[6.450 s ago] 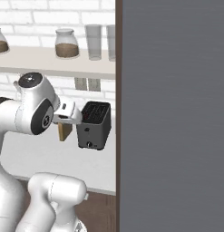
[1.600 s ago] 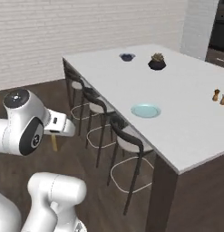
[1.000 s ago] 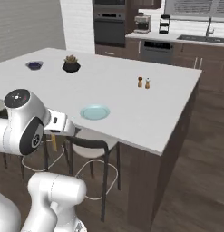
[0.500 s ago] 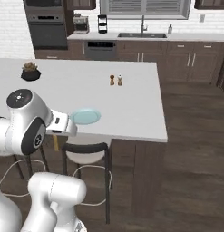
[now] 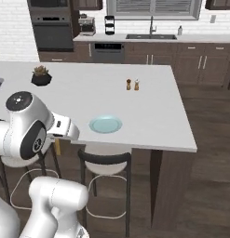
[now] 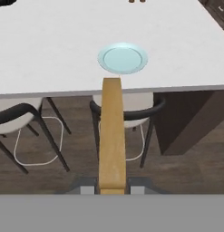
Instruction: Start the toaster. Once the lever pops up, take the bread to the plate on the dining counter.
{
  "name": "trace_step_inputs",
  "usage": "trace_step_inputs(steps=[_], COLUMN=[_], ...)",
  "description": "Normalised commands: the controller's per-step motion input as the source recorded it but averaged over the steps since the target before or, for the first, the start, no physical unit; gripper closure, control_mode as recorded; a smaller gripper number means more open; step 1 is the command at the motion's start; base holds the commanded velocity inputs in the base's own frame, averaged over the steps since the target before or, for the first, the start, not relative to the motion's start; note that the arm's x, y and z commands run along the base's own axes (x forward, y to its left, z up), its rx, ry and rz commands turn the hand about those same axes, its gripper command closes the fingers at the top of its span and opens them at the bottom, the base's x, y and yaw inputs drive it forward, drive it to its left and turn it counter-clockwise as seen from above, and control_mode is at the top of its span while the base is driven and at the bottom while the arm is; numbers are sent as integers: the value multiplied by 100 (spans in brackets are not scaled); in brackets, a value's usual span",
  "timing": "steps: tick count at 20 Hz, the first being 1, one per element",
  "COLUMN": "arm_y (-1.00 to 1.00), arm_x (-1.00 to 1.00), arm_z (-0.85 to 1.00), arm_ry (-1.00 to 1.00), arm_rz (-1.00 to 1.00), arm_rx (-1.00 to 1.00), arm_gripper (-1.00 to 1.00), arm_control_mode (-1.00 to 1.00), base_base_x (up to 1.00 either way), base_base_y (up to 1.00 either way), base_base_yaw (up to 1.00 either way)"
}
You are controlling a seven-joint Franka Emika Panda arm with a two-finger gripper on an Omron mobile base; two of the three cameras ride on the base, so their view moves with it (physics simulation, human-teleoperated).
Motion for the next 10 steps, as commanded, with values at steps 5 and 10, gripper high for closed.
trace_step_inputs(steps=[5, 10], arm_y=[0, 0], arm_x=[0, 0], arm_z=[0, 0], arm_ry=[0, 0], arm_rz=[0, 0], arm_rx=[0, 0], arm_gripper=[100, 100], arm_control_mode=[100, 100], base_base_x=[53, 40], base_base_y=[-34, -38], base_base_yaw=[5, 6])
